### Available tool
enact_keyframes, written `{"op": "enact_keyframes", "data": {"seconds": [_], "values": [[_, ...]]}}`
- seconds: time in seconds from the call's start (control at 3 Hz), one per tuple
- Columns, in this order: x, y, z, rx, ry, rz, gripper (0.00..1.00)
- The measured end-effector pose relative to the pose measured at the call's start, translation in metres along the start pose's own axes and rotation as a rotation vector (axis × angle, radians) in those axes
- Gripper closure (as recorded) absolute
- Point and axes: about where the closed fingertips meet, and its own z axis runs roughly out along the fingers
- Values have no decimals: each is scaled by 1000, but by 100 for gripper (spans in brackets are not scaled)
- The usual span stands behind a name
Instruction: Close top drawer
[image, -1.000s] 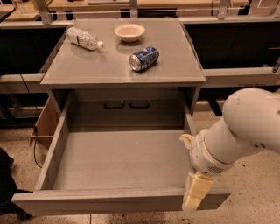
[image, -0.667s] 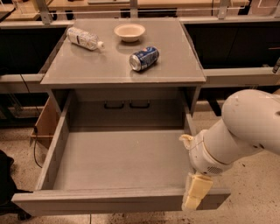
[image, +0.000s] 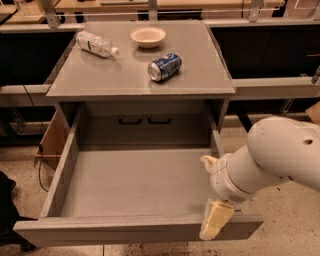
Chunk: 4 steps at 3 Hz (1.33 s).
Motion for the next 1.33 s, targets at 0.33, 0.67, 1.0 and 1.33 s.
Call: {"op": "enact_keyframes", "data": {"seconds": [0.33, 0.67, 1.0, 1.33], "values": [[-4, -10, 19, 36, -15, -4, 0], [-6, -19, 35, 65, -32, -5, 0], [-5, -24, 52, 86, -47, -9, 14], [-7, -27, 57, 97, -57, -11, 38]]}}
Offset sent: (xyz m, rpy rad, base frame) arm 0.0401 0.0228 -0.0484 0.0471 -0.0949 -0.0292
